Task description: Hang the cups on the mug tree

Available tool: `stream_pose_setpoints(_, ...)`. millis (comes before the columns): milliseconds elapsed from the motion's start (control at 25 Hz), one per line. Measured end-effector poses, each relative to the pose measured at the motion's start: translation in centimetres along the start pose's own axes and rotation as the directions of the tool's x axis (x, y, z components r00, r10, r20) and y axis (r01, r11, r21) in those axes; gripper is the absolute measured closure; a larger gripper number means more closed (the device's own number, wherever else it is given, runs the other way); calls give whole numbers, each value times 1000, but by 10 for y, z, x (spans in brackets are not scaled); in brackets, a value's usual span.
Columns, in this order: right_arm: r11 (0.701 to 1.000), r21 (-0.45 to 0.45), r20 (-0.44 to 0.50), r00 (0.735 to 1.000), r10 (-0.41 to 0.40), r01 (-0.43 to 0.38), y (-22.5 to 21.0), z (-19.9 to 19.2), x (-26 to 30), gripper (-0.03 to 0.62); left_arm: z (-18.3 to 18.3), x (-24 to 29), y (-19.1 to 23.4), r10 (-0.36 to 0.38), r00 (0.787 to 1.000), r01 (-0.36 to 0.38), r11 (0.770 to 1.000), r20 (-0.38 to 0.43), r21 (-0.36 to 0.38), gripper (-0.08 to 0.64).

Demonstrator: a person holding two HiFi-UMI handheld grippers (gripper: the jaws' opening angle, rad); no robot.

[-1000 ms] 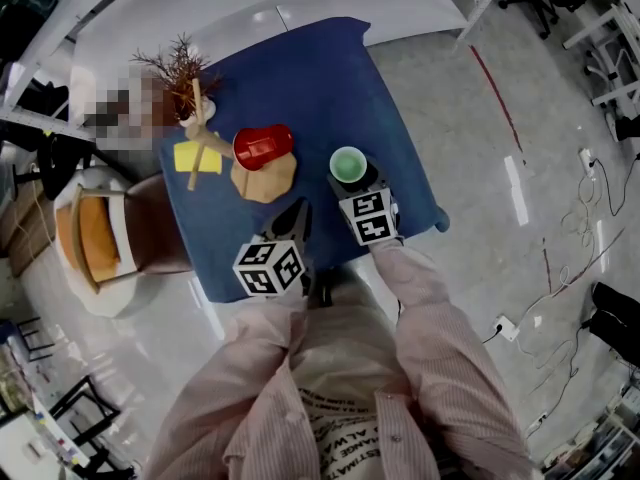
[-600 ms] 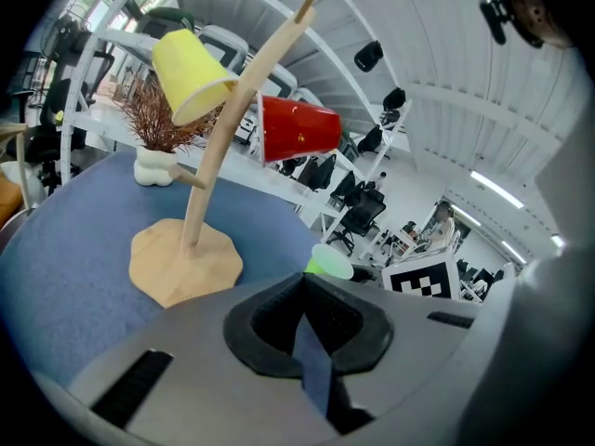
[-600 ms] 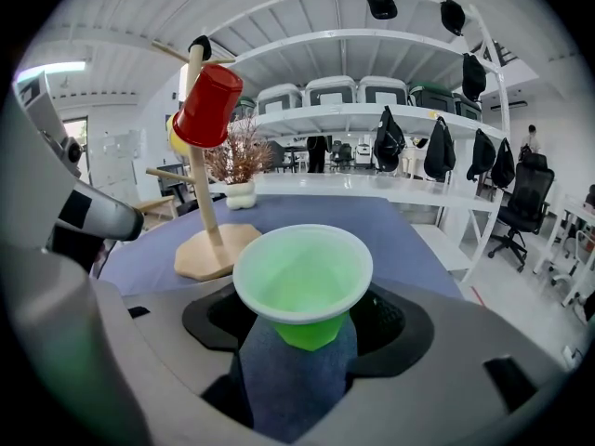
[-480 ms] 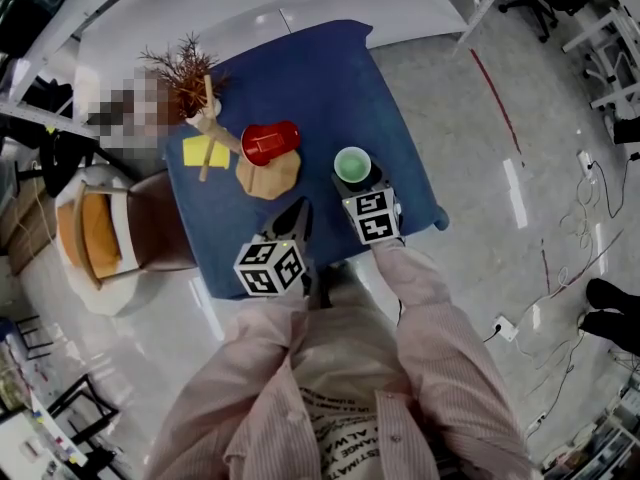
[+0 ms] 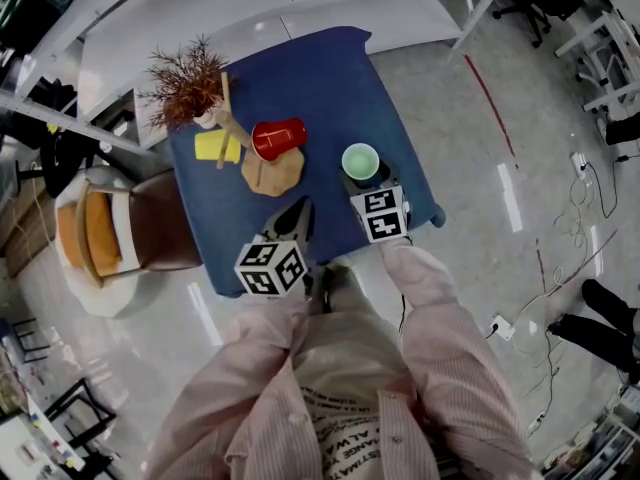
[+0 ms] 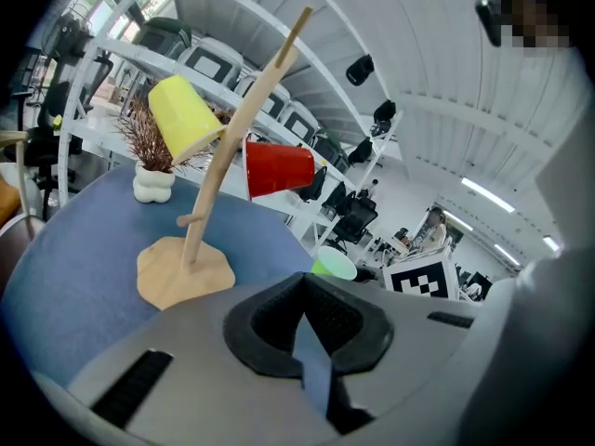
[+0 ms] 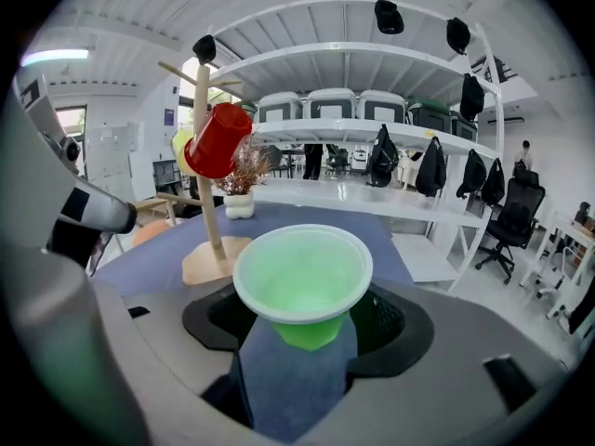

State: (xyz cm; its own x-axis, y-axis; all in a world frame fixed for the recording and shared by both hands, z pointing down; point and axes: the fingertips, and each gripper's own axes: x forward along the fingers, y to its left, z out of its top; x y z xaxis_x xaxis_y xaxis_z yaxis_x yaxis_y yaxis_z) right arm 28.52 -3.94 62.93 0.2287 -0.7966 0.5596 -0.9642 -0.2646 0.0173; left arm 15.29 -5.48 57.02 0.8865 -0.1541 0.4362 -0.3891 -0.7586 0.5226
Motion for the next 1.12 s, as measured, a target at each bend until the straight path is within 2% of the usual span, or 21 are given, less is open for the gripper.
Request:
stream_pose_setpoints(520, 993, -26, 67, 991, -117, 118, -7, 52, -30, 295, 34, -21, -1, -84, 996, 83, 995, 22, 48, 561)
stream_pose_setpoints(840, 980, -82, 93, 981, -173, 181, -10, 76, -49, 295, 47, -31, -8, -153, 988, 149, 984, 30, 92, 561)
stream_pose_setpoints(1000, 972, -133, 124, 976, -179, 196, -12, 100, -55, 295, 60, -38, -15, -189, 981, 181, 972, 38, 152, 561)
stream_pose_setpoints(1120, 965, -172, 140, 974, -176, 199, -11, 121, -54, 295, 75, -43, -15, -190, 980, 178, 971, 60, 160, 561)
